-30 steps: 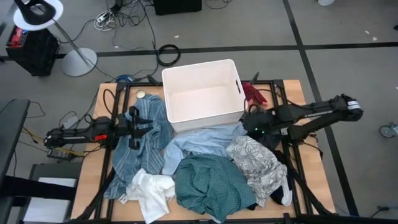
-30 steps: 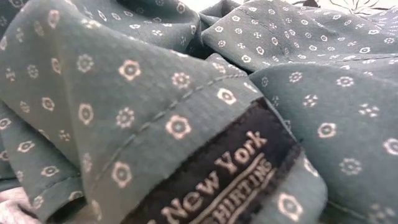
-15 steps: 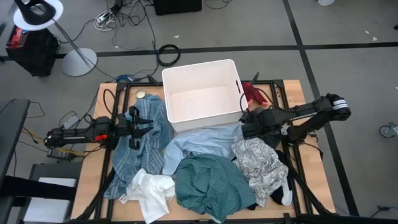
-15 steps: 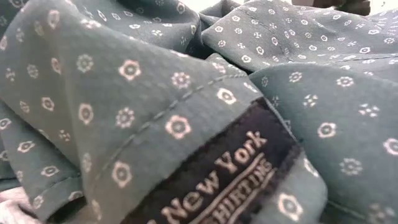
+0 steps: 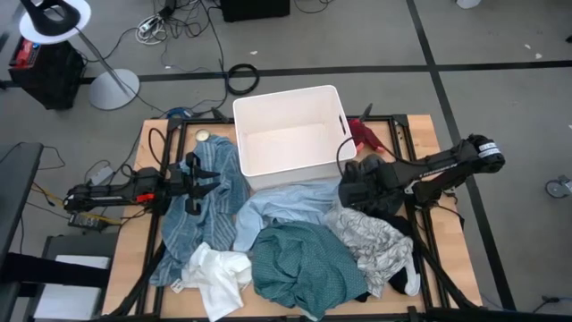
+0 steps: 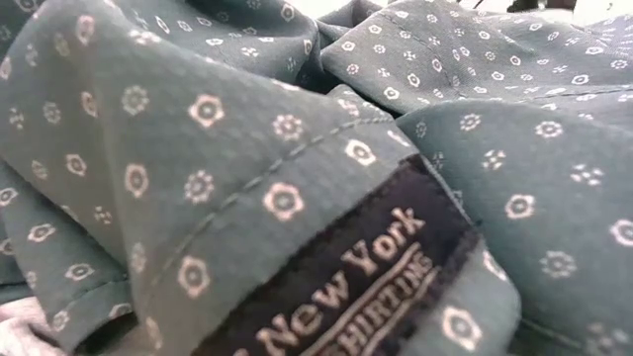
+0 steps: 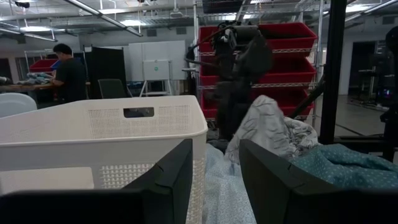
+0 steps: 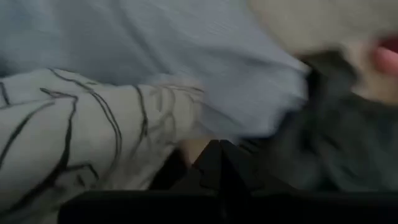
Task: Sort clothes
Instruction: Put the light blue shirt into the white laundry organizer
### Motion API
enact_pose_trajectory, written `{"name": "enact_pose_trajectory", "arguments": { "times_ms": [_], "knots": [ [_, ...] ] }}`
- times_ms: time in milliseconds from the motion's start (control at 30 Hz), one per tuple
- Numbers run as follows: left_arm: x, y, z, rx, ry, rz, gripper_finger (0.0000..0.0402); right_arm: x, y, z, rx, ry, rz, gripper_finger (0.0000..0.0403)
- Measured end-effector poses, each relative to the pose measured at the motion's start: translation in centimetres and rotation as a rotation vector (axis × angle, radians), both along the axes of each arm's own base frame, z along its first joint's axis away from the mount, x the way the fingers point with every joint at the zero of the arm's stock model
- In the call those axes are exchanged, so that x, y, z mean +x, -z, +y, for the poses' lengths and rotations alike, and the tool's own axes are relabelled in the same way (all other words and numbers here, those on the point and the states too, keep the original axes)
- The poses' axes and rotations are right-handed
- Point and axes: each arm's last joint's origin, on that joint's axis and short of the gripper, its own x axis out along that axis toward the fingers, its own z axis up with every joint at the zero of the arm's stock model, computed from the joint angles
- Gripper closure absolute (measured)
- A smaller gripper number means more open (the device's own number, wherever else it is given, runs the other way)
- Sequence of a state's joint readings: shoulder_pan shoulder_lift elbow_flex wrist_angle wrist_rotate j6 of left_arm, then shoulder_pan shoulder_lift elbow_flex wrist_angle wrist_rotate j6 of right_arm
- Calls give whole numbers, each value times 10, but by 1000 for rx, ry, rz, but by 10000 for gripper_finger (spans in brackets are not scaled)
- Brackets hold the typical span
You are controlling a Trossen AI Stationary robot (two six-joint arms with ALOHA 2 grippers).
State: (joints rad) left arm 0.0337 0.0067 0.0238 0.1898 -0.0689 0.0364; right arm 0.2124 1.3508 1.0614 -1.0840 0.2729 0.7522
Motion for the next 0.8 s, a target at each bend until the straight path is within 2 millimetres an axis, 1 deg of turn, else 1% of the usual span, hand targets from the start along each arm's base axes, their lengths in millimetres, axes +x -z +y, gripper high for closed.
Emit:
{"name": "enact_pose_trajectory", "arguments": {
  "times_ms": [67,133,233,433,533,633,733,800],
  "knots": [
    [0,0,0,0,0,0,264,5,0,4,36,-20,-39,403],
    [0,0,0,0,0,0,264,8,-3,6,53,-28,-33,403],
    [0,0,0,0,0,0,264,20,-12,13,57,-61,-46,403],
    [0,0,0,0,0,0,264,65,-40,31,-5,-247,-103,403],
    [0,0,0,0,0,0,264,89,-48,35,-55,-331,-121,403],
    [0,0,0,0,0,0,264,112,-50,35,-105,-421,-122,401],
    [0,0,0,0,0,0,264,132,-43,29,-152,-485,-92,396],
    [0,0,0,0,0,0,264,143,-36,23,-167,-487,-73,391]
  ]
}}
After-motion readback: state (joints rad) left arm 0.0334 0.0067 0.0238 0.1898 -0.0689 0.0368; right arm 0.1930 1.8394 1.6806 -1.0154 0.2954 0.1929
